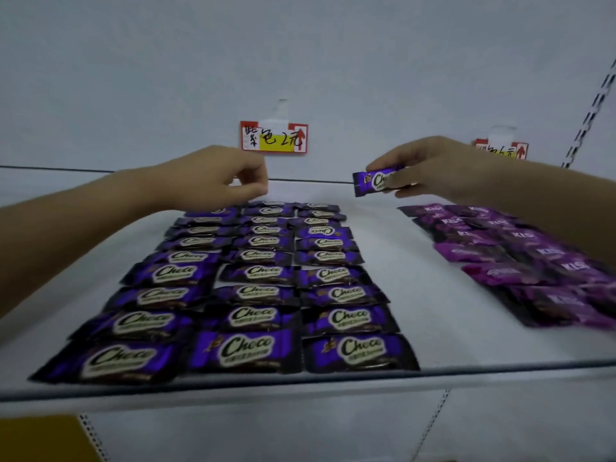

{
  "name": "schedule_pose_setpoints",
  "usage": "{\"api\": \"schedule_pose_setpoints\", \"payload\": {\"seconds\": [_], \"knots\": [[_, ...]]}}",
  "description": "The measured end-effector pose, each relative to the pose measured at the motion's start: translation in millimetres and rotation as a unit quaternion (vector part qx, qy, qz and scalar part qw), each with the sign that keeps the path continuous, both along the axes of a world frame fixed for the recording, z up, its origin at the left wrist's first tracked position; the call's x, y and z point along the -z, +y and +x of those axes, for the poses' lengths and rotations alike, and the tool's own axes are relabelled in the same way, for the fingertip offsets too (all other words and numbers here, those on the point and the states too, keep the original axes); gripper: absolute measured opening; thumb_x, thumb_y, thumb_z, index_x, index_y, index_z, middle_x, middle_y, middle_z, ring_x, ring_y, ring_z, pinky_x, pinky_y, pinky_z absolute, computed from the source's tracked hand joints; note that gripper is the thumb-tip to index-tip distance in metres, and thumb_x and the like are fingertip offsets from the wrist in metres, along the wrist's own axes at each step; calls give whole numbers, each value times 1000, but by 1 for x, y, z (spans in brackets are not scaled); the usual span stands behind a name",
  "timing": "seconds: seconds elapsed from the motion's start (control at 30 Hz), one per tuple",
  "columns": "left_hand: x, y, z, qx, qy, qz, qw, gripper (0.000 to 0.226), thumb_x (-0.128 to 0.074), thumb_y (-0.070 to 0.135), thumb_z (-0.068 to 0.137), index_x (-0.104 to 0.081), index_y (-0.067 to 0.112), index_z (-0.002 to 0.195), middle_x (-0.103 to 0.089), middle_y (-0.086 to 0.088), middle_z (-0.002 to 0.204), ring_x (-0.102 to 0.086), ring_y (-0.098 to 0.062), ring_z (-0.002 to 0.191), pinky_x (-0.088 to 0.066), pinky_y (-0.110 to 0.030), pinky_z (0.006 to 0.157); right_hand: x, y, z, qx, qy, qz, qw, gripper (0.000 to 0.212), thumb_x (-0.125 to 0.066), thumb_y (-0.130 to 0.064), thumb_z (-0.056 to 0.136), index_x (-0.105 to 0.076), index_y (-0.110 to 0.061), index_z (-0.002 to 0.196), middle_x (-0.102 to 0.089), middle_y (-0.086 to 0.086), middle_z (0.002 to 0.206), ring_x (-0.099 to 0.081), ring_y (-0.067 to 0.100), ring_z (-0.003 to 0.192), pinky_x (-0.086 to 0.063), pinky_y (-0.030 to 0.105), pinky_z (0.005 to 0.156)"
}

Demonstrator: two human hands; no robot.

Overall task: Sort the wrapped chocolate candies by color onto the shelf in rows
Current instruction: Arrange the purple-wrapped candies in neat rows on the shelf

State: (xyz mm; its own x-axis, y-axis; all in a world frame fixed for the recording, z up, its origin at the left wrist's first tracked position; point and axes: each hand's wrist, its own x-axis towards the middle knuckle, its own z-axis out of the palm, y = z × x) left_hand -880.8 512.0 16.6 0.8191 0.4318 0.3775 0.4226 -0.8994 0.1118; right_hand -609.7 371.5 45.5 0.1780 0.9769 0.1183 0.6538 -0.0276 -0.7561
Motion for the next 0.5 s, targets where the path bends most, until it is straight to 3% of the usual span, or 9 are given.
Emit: {"api": "schedule_pose_setpoints", "payload": {"seconds": [0.13,0.2,0.33,0.4,0.5], "knots": [[10,10,-10,-44,-52,-16,998,15,-50,30,95,-62,21,92,-66,8,91,-60,-6,90,-44,-17,71,6,16,7,3,-9,0,1000,20,-63,-4,86,-71,-18,99,-70,7,102,-61,15,91,-50,30,91],[13,15,-13,-50,-48,-42,997,20,-45,35,96,-63,24,93,-67,10,96,-58,1,93,-40,-13,73,10,27,11,32,-28,-1,999,19,-66,-7,84,-71,-18,97,-69,6,94,-59,14,84,-50,28,85],[20,19,-15,-32,-14,-56,998,44,-32,63,83,-62,32,93,-65,16,96,-57,6,93,-43,-16,77,22,53,15,69,-95,-71,991,18,-64,-6,84,-72,-17,97,-64,5,88,-56,13,75,-50,21,66],[21,21,-17,-24,-21,-59,998,51,-28,65,79,-63,31,94,-65,17,95,-57,5,94,-46,-20,80,29,63,15,81,-131,-91,984,18,-63,-7,85,-72,-17,98,-64,7,93,-56,16,80,-49,23,67],[20,21,-25,-29,-38,-71,996,45,-31,63,79,-63,34,92,-65,18,95,-55,12,96,-41,-13,75,37,70,12,82,-227,-75,968,22,-63,-14,86,-72,-17,106,-68,5,104,-58,16,88,-45,22,71]]}}
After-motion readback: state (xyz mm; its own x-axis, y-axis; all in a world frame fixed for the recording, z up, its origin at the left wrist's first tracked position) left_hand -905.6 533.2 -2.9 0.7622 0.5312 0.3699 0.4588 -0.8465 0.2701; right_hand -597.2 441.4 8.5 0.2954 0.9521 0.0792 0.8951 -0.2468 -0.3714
